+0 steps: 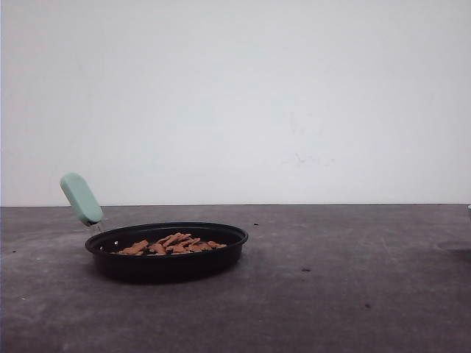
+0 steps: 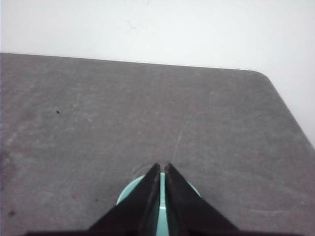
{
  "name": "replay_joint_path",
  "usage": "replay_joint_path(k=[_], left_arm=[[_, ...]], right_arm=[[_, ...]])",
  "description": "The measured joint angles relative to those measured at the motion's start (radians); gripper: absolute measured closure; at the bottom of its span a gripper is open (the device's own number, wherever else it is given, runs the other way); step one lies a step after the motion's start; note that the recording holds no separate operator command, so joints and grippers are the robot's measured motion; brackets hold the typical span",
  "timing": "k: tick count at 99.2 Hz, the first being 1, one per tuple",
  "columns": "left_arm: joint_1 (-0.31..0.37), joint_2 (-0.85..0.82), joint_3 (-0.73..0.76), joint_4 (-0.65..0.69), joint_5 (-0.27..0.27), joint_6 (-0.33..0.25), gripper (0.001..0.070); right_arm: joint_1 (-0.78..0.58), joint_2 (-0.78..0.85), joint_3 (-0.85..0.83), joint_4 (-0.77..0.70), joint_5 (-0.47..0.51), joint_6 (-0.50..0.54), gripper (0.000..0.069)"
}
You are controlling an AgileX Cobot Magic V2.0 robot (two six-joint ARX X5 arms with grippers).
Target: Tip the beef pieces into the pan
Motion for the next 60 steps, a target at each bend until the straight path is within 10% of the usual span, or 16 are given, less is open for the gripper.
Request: replay_joint_path(k=[60], left_arm=[[0.0,-0.042,-0.045,-0.036,-0.007,-0.042,0.0678]], right_arm=[[0.0,-0.065,-0.021,0.035,0.001,0.004,0.0677]])
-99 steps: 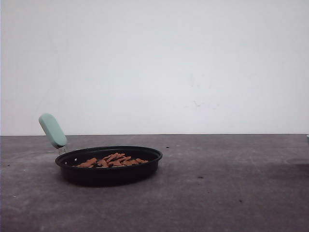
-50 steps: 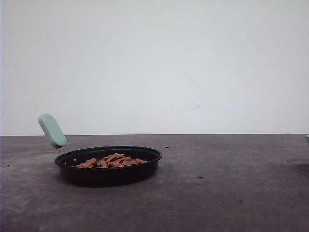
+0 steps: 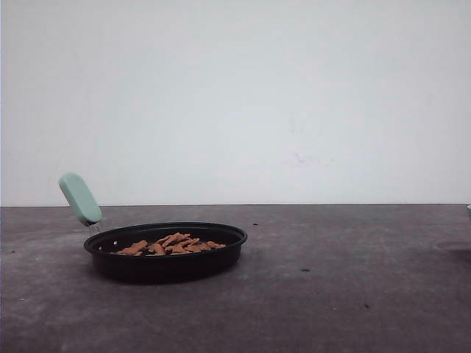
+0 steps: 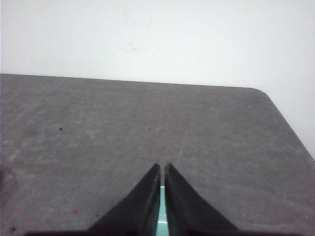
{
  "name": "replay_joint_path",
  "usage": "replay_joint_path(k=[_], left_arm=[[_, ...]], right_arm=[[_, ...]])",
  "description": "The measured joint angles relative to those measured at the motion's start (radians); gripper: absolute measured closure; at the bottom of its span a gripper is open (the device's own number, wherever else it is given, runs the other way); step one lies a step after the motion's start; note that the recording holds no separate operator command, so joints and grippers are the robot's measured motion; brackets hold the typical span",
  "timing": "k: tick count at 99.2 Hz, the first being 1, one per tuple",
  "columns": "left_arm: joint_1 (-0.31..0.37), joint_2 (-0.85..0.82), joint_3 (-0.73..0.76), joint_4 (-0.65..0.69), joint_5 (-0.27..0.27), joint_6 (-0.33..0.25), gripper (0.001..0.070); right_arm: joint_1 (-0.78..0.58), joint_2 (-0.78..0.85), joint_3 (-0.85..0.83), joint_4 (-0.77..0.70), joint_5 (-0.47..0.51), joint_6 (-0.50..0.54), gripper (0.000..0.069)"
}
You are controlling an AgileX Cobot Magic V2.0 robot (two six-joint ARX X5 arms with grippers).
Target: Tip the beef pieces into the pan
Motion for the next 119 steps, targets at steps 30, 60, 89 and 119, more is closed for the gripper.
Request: replay_joint_path(k=[30,60,89,119], left_arm=[[0.0,0.0,0.0,0.001,0.0,-0.001,0.0678],[0.0,0.0,0.0,0.003,0.0,-0.001,0.0678],[0.0,0.0,0.0,0.003,0.0,-0.001,0.0678],[0.0,0.0,0.0,0.003,0.0,-0.001,0.0678]], right_arm=[[0.0,0.0,0.0,0.0,0.015,-0.002,0.0677],[0.0,-0.024,0.0,0.0,0.185,-0.02,0.0677],[0.0,-0.045,-0.138,0.301,0.205,-0.021,0.0677],[-0.021,-0.053,-0.462,0.48,0.012,0.092,0.0677]])
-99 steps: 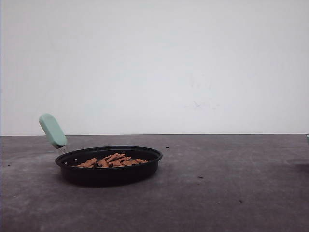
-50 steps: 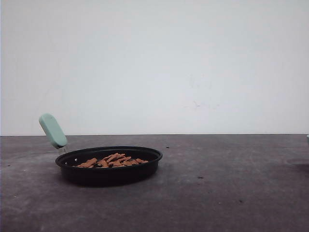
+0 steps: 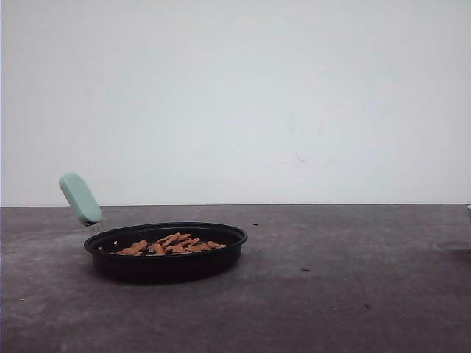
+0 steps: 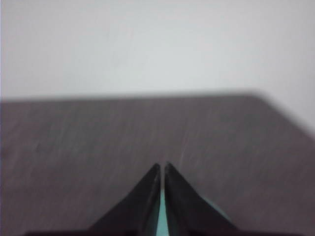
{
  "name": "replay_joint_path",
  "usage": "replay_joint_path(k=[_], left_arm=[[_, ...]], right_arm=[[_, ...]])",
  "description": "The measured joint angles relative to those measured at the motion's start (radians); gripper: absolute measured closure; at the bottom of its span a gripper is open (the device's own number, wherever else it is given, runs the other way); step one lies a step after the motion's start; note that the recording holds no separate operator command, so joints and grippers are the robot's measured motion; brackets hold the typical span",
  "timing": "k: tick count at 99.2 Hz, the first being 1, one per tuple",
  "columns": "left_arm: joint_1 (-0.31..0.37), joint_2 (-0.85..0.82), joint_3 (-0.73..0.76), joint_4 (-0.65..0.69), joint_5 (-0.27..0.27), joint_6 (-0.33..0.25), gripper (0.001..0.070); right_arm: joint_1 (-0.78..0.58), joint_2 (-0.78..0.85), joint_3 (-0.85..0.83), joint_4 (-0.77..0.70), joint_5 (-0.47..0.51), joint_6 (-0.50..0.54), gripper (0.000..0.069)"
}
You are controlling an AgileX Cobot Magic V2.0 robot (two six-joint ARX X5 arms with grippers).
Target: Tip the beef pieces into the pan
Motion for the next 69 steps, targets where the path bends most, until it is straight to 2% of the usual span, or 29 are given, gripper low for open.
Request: replay_joint_path(k=[18,46,69], left_arm=[[0.0,0.0,0.0,0.0,0.0,0.0,0.0678],[0.0,0.0,0.0,0.0,0.0,0.0,0.0678],[0.0,0.0,0.0,0.0,0.0,0.0,0.0678]], right_arm=[[-0.035,-0.02,-0.093,0.008,-0.045,0.032,0.0677],[-0.174,-0.018,-0.094,-0.002,-0.132,-0.005,0.0677],[-0.171,-0.018,-0.094,-0.011,-0.196,-0.032,0.0677]])
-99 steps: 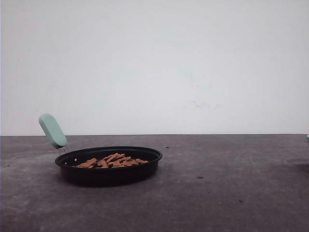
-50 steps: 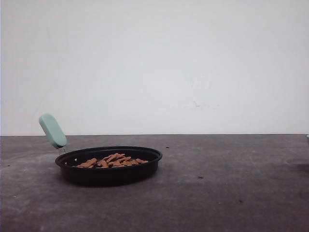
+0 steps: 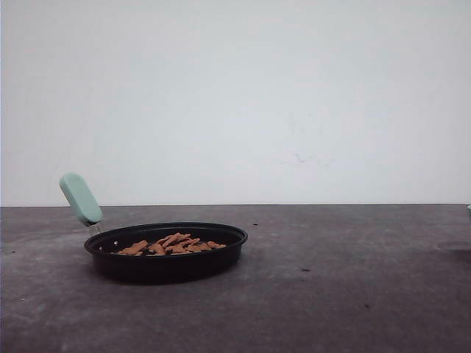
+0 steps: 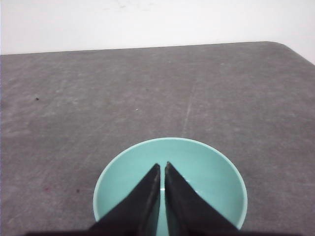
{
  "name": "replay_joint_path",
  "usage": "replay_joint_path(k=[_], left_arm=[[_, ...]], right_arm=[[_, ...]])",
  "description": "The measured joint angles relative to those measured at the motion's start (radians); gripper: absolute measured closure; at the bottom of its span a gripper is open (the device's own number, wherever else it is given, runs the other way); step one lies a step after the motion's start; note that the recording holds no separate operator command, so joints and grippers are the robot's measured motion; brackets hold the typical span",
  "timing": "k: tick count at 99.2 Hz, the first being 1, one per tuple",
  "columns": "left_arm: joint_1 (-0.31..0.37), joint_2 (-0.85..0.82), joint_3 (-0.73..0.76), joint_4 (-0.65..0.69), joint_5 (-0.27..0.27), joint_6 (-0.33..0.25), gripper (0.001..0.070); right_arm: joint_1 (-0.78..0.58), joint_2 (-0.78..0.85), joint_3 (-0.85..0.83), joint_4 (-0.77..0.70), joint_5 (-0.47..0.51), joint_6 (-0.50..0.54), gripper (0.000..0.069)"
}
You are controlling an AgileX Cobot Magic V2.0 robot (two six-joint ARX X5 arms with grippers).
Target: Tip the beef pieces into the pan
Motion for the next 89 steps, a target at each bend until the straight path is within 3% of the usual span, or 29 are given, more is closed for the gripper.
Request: replay_joint_path(k=[89], left_arm=[[0.0,0.0,0.0,0.001,-0.002,0.015,0.0678]], right_arm=[[-0.001,0.0,0.0,0.002,0.0,-0.001,0.0677]])
